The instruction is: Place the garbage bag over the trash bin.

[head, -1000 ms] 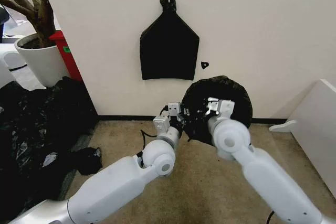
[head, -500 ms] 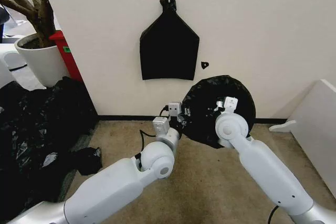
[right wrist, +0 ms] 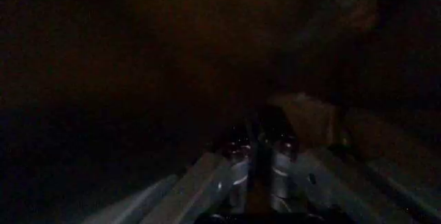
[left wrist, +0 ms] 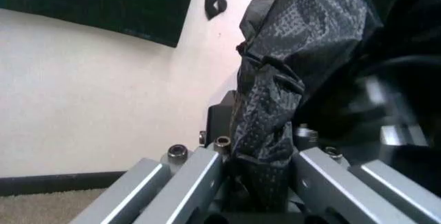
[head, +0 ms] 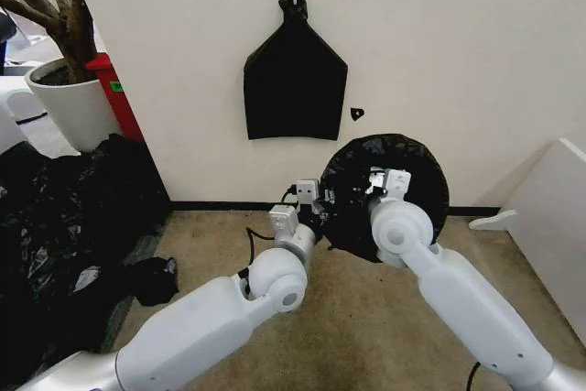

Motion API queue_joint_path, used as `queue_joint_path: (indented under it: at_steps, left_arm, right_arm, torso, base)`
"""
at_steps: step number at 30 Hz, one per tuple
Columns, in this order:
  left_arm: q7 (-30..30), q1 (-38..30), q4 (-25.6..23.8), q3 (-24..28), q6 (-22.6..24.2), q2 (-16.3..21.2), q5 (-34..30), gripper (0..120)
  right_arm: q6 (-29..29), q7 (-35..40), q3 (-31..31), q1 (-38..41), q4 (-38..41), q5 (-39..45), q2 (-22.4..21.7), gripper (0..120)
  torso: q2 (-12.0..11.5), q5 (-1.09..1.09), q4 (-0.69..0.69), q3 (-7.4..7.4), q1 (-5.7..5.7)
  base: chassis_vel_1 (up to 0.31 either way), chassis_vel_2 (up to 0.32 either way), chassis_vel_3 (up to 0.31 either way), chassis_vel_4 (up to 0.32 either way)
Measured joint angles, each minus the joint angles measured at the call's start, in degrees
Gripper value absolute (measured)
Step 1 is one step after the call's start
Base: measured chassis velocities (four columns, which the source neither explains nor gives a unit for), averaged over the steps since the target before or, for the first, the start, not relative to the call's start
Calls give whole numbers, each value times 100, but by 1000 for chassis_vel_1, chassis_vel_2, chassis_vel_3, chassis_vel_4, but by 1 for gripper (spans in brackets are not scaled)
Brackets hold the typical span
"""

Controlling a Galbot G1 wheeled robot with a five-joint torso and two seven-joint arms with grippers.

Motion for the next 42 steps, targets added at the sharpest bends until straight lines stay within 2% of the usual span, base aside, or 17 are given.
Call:
queue_joint_path:
  at_steps: [5, 9, 13, 19, 28, 33, 42]
  left_arm:
    - [34, -21, -43, -2, -9, 30, 10, 0]
    - [57, -30, -45, -4, -14, 20, 20, 0]
    - [70, -30, -32, -5, -16, 4, 20, 0]
    - [74, -46, 73, -10, -23, -101, 20, 0]
    - [86, -51, 135, -43, -32, -95, 14, 0]
    - [152, -21, 132, -16, -69, -38, 139, 0]
    - [323, -25, 9, 61, -116, 131, 305, 0]
  right_arm:
    - [3, -97, 82, 42, -457, 41, 76, 0]
    - [31, -130, 129, -2, -498, 54, 126, 0]
    - [45, -113, 121, -46, -337, 92, 125, 0]
    - [49, 121, 34, -169, 430, 475, -76, 0]
    - [44, 209, 164, -299, 694, 562, -282, 0]
    - [18, -15, 317, -230, 323, 499, -290, 0]
    - [3, -145, 333, 128, -703, 370, 83, 0]
  torso:
    - [0, 0, 0, 0, 0]
    - [0, 0, 0, 0, 0]
    - [0, 0, 0, 0, 0]
    - [0, -1, -1, 0, 0]
    - [0, 0, 0, 0, 0]
    - [0, 0, -1, 0, 0]
    - [0, 0, 0, 0, 0]
  base:
    - [0, 0, 0, 0]
    - [0, 0, 0, 0]
    - [0, 0, 0, 0]
    - [0, 0, 0, 0]
    - [0, 0, 0, 0]
    - [0, 0, 0, 0]
    - [0, 0, 0, 0]
